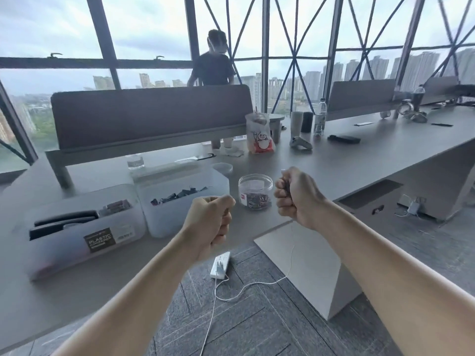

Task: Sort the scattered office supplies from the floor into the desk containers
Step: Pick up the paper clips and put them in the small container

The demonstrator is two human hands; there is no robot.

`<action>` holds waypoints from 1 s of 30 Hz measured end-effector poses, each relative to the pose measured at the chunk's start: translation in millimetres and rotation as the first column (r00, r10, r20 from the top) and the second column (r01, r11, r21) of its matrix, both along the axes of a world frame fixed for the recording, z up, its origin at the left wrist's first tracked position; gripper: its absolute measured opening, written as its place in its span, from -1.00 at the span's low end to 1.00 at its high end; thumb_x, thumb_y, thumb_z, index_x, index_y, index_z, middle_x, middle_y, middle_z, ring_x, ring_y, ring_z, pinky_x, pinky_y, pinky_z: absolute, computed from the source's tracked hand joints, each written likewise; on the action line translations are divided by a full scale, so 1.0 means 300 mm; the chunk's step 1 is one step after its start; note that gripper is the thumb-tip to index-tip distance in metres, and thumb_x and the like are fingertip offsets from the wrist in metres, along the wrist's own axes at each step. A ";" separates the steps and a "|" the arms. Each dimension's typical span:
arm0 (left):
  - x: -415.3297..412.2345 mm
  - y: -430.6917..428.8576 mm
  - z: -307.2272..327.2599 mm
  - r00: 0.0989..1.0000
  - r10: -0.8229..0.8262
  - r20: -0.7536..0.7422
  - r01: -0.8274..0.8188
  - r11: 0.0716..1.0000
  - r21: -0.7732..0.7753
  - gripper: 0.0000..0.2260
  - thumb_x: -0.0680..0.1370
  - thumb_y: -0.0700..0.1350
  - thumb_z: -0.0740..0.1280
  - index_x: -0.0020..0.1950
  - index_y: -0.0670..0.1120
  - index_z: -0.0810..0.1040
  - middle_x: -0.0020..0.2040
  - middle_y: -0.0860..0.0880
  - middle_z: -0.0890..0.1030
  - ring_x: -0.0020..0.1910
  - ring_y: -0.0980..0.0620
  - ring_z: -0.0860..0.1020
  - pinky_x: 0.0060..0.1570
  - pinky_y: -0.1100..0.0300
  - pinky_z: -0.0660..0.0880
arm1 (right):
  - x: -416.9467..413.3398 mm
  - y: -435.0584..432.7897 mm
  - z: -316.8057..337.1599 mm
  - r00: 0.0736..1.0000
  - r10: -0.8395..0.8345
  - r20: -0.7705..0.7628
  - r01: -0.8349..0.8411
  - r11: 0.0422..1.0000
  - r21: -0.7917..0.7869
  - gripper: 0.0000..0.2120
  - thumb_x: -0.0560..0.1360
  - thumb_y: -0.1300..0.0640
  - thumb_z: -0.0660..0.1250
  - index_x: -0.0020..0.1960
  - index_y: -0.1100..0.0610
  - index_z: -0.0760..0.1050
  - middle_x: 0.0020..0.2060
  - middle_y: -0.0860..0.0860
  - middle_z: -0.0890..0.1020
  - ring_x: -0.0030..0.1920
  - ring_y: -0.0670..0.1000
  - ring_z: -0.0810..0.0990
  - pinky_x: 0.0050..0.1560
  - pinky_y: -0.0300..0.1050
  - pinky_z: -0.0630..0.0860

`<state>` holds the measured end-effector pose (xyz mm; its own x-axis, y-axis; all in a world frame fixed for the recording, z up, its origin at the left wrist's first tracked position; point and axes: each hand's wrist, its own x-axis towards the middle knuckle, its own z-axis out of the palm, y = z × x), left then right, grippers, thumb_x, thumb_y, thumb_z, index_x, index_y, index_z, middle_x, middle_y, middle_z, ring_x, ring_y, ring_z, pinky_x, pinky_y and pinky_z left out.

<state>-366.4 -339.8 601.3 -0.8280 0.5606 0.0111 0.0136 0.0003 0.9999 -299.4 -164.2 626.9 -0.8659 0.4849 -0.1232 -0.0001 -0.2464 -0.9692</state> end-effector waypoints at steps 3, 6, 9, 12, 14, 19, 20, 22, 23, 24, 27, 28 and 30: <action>-0.097 0.087 0.021 1.000 -0.005 -0.008 0.005 1.000 0.020 -0.59 0.53 -0.25 0.22 -0.44 0.04 0.17 -0.52 0.03 0.17 -0.52 0.06 0.04 -0.48 0.28 -0.02 | -0.176 0.066 0.035 1.000 0.000 -0.018 0.001 0.998 0.069 -0.67 0.56 0.12 0.01 -0.38 0.02 0.19 -0.48 -0.02 0.19 -0.56 -0.07 0.06 -0.54 -0.30 -0.04; -0.185 0.126 0.006 0.999 0.041 -0.001 -0.041 0.999 0.010 -0.56 0.55 -0.26 0.22 -0.46 0.03 0.15 -0.54 0.05 0.16 -0.54 0.07 0.03 -0.46 0.31 -0.04 | -0.377 0.123 0.019 0.999 0.036 -0.013 -0.033 0.987 0.157 -0.68 0.53 0.16 0.01 -0.40 0.02 0.19 -0.49 -0.01 0.21 -0.57 -0.07 0.07 -0.52 -0.29 -0.04; -0.262 0.148 -0.005 0.994 0.096 0.055 -0.097 0.995 0.019 -0.57 0.55 -0.24 0.23 -0.42 0.04 0.11 -0.52 0.04 0.11 -0.51 0.07 -0.01 -0.42 0.26 -0.08 | -0.525 0.185 -0.019 0.997 0.058 0.055 -0.075 0.915 0.397 -0.69 0.51 0.20 0.03 -0.41 0.06 0.24 -0.54 -0.01 0.29 -0.56 -0.03 0.19 -0.51 -0.26 0.11; -0.329 0.187 0.011 0.993 0.102 0.054 -0.102 0.995 -0.002 -0.59 0.57 -0.22 0.22 -0.40 0.04 0.14 -0.52 0.04 0.10 -0.52 0.09 0.00 -0.43 0.26 -0.08 | -0.598 0.233 -0.056 0.978 0.109 0.176 -0.198 0.744 0.639 -0.59 0.48 0.17 0.07 -0.52 0.07 0.38 -0.61 -0.04 0.44 -0.47 0.05 0.38 -0.38 -0.14 0.30; -0.356 0.223 0.038 0.995 0.087 0.045 -0.087 0.996 -0.001 -0.60 0.58 -0.21 0.21 -0.40 0.04 0.16 -0.53 0.05 0.12 -0.52 0.09 0.01 -0.45 0.26 -0.07 | -0.616 0.260 -0.052 0.959 0.122 0.254 -0.271 0.647 0.713 -0.58 0.49 0.14 0.09 -0.50 0.08 0.48 -0.52 -0.03 0.54 -0.40 0.03 0.47 -0.30 -0.14 0.36; -0.393 0.330 0.102 0.997 0.066 0.045 -0.067 0.998 0.010 -0.60 0.59 -0.19 0.20 -0.41 0.05 0.17 -0.53 0.06 0.13 -0.54 0.09 0.02 -0.49 0.32 -0.05 | -0.594 0.303 0.014 0.918 0.197 0.343 -0.396 0.475 0.786 -0.65 0.56 0.22 0.11 -0.30 0.13 0.58 -0.34 0.01 0.64 -0.29 -0.04 0.56 -0.22 -0.18 0.43; -0.394 0.355 0.111 0.997 0.062 0.041 -0.063 0.998 0.021 -0.60 0.58 -0.18 0.20 -0.42 0.05 0.19 -0.53 0.06 0.14 -0.55 0.09 0.03 -0.50 0.33 -0.05 | -0.590 0.316 0.026 0.908 0.225 0.354 -0.419 0.438 0.796 -0.67 0.56 0.25 0.13 -0.27 0.14 0.58 -0.32 0.02 0.64 -0.28 -0.04 0.56 -0.22 -0.20 0.44; -0.396 0.412 0.122 0.998 0.057 0.015 -0.057 0.998 0.024 -0.57 0.57 -0.18 0.22 -0.48 0.03 0.23 -0.55 0.06 0.16 -0.57 0.09 0.05 -0.50 0.34 -0.03 | -0.578 0.355 0.048 0.901 0.251 0.354 -0.430 0.410 0.804 -0.69 0.57 0.26 0.14 -0.22 0.15 0.60 -0.26 0.04 0.66 -0.26 -0.04 0.59 -0.20 -0.20 0.49; -0.396 0.441 0.123 0.998 0.059 0.001 -0.059 0.998 0.017 -0.56 0.57 -0.17 0.23 -0.51 0.02 0.25 -0.56 0.06 0.18 -0.58 0.09 0.07 -0.52 0.34 -0.01 | -0.573 0.379 0.057 0.903 0.257 0.344 -0.425 0.422 0.801 -0.69 0.58 0.24 0.13 -0.19 0.16 0.61 -0.24 0.05 0.68 -0.22 -0.03 0.61 -0.16 -0.16 0.53; -0.396 0.469 0.121 0.998 0.067 -0.013 -0.067 0.998 0.015 -0.55 0.58 -0.16 0.24 -0.51 0.02 0.27 -0.57 0.06 0.21 -0.60 0.10 0.10 -0.55 0.34 0.02 | -0.569 0.404 0.064 0.906 0.264 0.332 -0.419 0.436 0.797 -0.70 0.59 0.23 0.13 -0.15 0.18 0.62 -0.22 0.07 0.69 -0.19 -0.01 0.62 -0.11 -0.12 0.55; -0.416 0.546 0.093 0.981 0.137 -0.136 -0.137 0.991 0.015 -0.58 0.65 -0.06 0.21 -0.41 -0.04 0.32 -0.56 0.01 0.31 -0.61 0.10 0.20 -0.60 0.30 0.09 | -0.559 0.476 0.064 0.906 0.260 0.335 -0.420 0.439 0.794 -0.71 0.60 0.24 0.12 -0.07 0.22 0.63 -0.18 0.08 0.70 -0.16 0.02 0.63 -0.10 -0.11 0.54; -0.433 0.569 0.075 0.961 0.177 -0.213 -0.179 0.984 0.011 -0.58 0.67 -0.02 0.20 -0.40 -0.05 0.32 -0.52 -0.06 0.32 -0.60 0.08 0.22 -0.60 0.28 0.11 | -0.562 0.498 0.054 0.905 0.246 0.348 -0.422 0.414 0.807 -0.72 0.59 0.25 0.13 -0.05 0.20 0.63 -0.17 0.06 0.70 -0.13 0.03 0.65 -0.07 -0.10 0.56; -0.466 0.604 0.040 0.915 0.231 -0.330 -0.247 0.969 -0.009 -0.57 0.67 0.02 0.17 -0.39 -0.05 0.29 -0.42 -0.13 0.34 -0.58 0.07 0.23 -0.59 0.23 0.14 | -0.574 0.531 0.033 0.890 0.223 0.398 -0.452 0.307 0.838 -0.75 0.56 0.24 0.17 -0.02 0.12 0.64 -0.15 -0.02 0.71 -0.05 0.02 0.66 0.04 -0.05 0.59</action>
